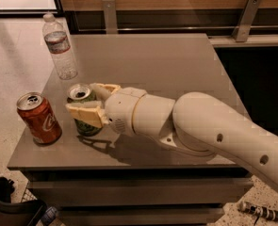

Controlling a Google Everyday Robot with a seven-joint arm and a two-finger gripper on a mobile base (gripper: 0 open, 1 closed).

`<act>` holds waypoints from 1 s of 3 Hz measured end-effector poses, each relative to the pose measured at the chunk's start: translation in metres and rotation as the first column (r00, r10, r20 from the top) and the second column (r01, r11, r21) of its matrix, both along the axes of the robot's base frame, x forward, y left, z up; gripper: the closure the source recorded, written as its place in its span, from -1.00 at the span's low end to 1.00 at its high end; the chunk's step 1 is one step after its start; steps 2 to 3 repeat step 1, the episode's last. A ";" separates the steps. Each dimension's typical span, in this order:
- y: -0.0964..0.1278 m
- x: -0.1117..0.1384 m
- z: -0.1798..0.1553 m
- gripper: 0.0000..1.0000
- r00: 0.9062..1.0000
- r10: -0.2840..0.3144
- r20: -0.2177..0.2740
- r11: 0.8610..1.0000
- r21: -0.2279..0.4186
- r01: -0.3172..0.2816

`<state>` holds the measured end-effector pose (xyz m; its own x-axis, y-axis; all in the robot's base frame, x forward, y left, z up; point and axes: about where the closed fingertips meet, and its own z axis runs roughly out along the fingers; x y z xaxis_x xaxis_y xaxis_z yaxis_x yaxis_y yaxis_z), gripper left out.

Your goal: Move green can near coke can

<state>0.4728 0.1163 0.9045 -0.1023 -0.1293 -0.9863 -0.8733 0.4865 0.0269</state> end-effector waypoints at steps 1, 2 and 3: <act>0.001 -0.001 0.000 -1.00 1.000 0.002 0.001 1.000 -0.001 -0.002; 0.001 -0.001 0.000 -1.00 1.000 0.002 0.001 1.000 -0.001 -0.002; 0.001 -0.001 0.000 -1.00 1.000 0.002 0.001 1.000 -0.001 -0.002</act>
Offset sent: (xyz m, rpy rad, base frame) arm 0.0000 0.0000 0.0000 0.0000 0.0000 0.0000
